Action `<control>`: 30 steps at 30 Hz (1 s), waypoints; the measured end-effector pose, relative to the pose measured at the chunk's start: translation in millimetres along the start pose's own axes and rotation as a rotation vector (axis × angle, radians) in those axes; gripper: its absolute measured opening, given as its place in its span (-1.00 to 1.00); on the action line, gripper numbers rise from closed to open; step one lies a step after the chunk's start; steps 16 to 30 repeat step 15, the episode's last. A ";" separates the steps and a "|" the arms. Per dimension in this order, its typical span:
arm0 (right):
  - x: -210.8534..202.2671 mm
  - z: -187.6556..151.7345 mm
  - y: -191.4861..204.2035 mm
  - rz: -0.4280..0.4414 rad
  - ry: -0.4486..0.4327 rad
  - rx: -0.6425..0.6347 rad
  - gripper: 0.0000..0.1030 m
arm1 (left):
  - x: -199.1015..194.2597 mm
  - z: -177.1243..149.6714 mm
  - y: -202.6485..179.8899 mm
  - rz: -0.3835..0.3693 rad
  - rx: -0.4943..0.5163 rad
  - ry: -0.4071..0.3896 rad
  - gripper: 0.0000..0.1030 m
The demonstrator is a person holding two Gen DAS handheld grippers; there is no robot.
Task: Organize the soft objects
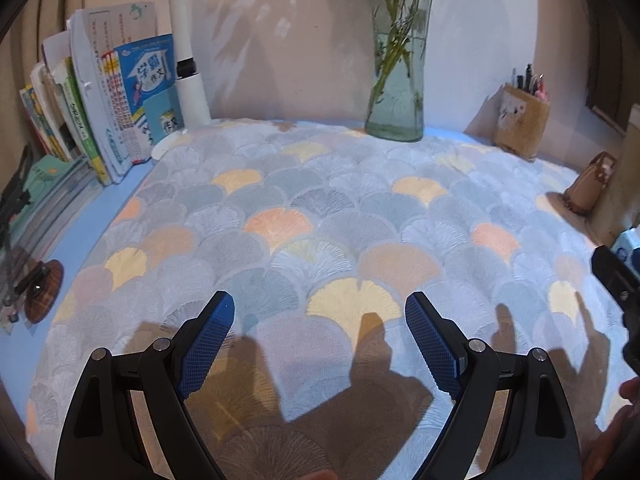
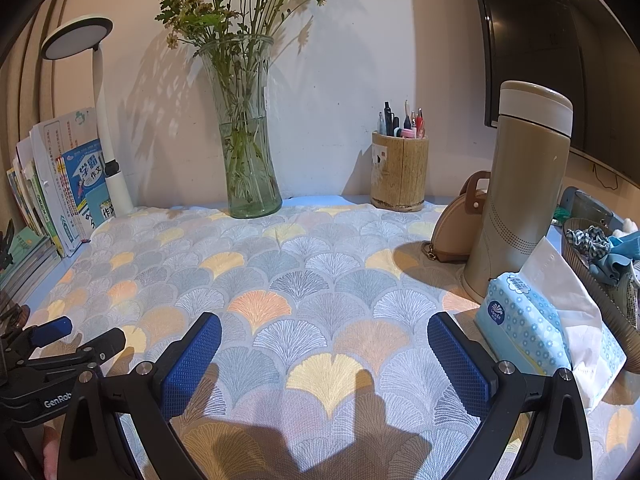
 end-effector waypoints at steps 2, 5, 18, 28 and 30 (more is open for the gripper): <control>-0.1 0.0 0.0 0.000 0.000 0.000 1.00 | -0.1 -0.3 -0.4 0.001 0.006 0.004 0.69; 0.0 0.1 -0.1 0.000 0.001 0.000 1.00 | -2.9 0.2 -0.1 0.016 0.010 -0.007 0.69; -0.2 -0.4 0.1 0.000 0.001 0.000 1.00 | -8.9 4.0 -3.6 0.042 0.039 -0.048 0.69; -0.2 -0.4 0.1 0.000 0.001 0.000 1.00 | -8.9 4.0 -3.6 0.042 0.039 -0.048 0.69; -0.2 -0.4 0.1 0.000 0.001 0.000 1.00 | -8.9 4.0 -3.6 0.042 0.039 -0.048 0.69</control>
Point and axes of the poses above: each gripper's, at about its wrist camera, not at the fingertips, and x roughly the way its jaws point, y to its left, z to its top, the point moved 3 cm from there along x, roughly the way its jaws point, and after that the axes turned 15 degrees about -z, right-handed, at the moved point
